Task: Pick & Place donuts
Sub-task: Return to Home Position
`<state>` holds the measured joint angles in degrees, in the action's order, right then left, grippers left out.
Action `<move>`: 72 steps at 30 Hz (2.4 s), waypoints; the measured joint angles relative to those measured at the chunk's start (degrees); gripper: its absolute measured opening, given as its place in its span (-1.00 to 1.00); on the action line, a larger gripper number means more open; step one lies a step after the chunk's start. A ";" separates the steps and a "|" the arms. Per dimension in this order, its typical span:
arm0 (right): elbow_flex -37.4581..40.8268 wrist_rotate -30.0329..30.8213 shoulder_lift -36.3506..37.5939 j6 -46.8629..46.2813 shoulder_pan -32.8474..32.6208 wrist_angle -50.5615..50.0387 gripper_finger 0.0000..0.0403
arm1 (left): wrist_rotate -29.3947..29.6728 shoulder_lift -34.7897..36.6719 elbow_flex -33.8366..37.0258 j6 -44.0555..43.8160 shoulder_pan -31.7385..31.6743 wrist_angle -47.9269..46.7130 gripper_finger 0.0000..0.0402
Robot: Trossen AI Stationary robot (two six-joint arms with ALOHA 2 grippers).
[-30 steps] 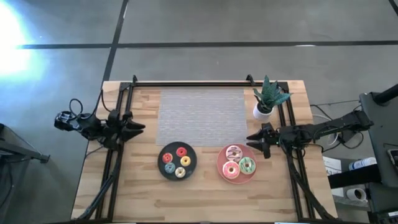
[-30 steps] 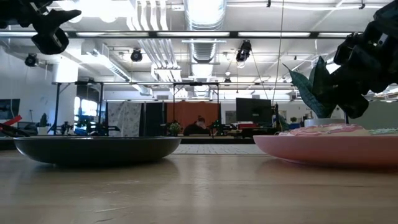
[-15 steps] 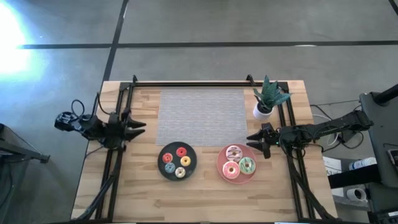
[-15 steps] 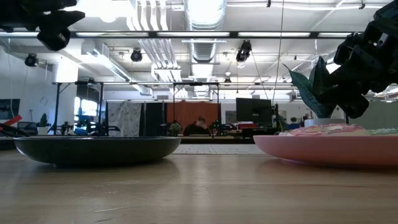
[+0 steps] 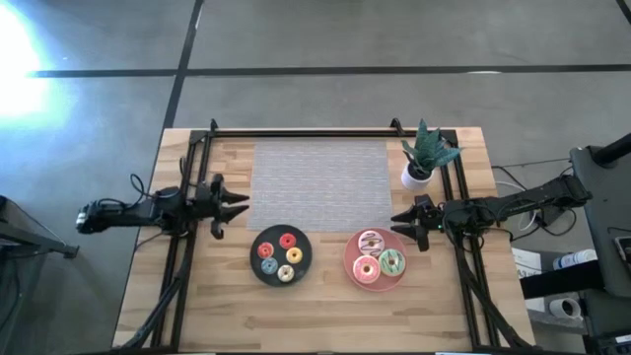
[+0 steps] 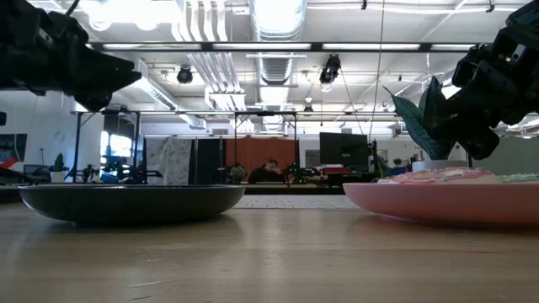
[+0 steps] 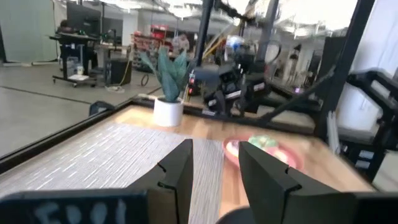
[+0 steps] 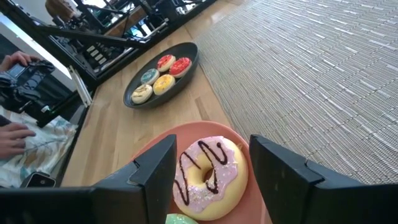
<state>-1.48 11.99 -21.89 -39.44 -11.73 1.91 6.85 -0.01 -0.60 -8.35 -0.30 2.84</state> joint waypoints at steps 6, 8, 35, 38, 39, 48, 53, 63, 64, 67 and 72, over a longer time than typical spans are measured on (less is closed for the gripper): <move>0.00 0.00 -0.02 0.00 0.00 0.00 -0.04 | -0.91 0.00 0.04 0.21 -0.81 -1.29 -0.49; 0.00 0.00 -0.02 0.00 0.00 0.00 -0.04 | -0.94 0.00 0.07 -0.85 -0.87 -1.06 -0.49; 0.00 -0.17 -0.01 0.00 0.01 -0.03 -0.04 | -0.78 -0.68 0.13 -2.15 -0.87 -0.49 -0.48; 0.00 -1.83 -0.02 -1.17 0.00 0.04 -0.04 | -0.78 -0.68 0.13 -2.15 -0.87 -0.49 -0.48; 0.00 -1.74 0.08 -0.81 0.00 0.03 -0.04 | -0.79 -0.68 0.13 -2.15 -0.87 -0.49 -0.48; 0.31 0.99 13.95 22.64 2.31 0.46 -0.04 | -0.79 -0.68 0.15 -2.17 -0.87 -0.47 -0.48; 0.38 -7.85 21.93 34.16 3.75 -1.14 -0.04 | -0.79 -0.68 0.15 -2.17 -0.87 -0.47 -0.48; 0.76 -13.05 21.92 43.88 3.95 -1.79 -0.04 | -0.85 -1.07 0.17 -2.17 -0.87 -0.69 -0.48; 0.76 -13.09 21.92 44.14 3.93 -1.73 -0.04 | -0.85 -1.07 0.17 -2.17 -0.87 -0.69 -0.48; 0.77 -13.07 20.95 42.20 3.91 -1.79 -0.04 | -0.86 -1.14 0.17 -2.17 -0.87 -0.75 -0.48; 0.79 -13.07 18.72 36.64 3.87 -1.77 -0.04 | -0.87 -1.27 0.17 -2.16 -0.85 -0.82 -0.48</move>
<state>-0.69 -1.08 -3.17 -2.80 -7.86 0.14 5.98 -1.28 -0.43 -10.52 -1.15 2.02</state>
